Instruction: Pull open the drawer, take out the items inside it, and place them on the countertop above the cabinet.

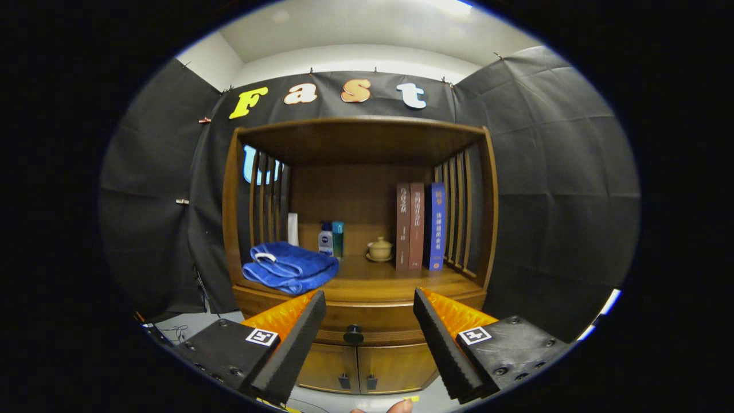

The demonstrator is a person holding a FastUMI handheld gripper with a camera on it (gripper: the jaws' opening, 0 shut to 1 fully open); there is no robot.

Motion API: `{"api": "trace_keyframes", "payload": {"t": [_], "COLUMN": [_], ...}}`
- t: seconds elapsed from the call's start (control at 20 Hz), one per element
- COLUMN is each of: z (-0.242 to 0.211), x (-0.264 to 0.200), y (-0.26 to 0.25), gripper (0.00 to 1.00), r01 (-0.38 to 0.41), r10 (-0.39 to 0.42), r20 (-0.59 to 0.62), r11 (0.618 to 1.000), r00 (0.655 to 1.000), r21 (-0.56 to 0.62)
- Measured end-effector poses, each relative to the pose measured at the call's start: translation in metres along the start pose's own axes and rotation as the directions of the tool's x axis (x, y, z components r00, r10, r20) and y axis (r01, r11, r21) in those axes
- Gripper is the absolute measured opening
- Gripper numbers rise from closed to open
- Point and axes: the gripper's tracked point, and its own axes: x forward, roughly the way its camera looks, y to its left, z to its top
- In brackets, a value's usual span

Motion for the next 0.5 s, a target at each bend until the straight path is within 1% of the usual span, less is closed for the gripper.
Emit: {"api": "trace_keyframes", "payload": {"t": [0.25, 0.45, 0.5], "z": [-0.075, -0.112, -0.12], "x": [0.048, 0.091, 0.098], "y": [0.022, 0.024, 0.026], "gripper": [0.98, 0.98, 0.99], "r01": [-0.001, 0.026, 0.022], "r10": [0.003, -0.023, -0.02], "r20": [-0.056, -0.099, -0.108], "r11": [0.999, 0.999, 1.0], "r00": [0.998, 0.995, 0.994], "r21": [0.035, 0.028, 0.022]}}
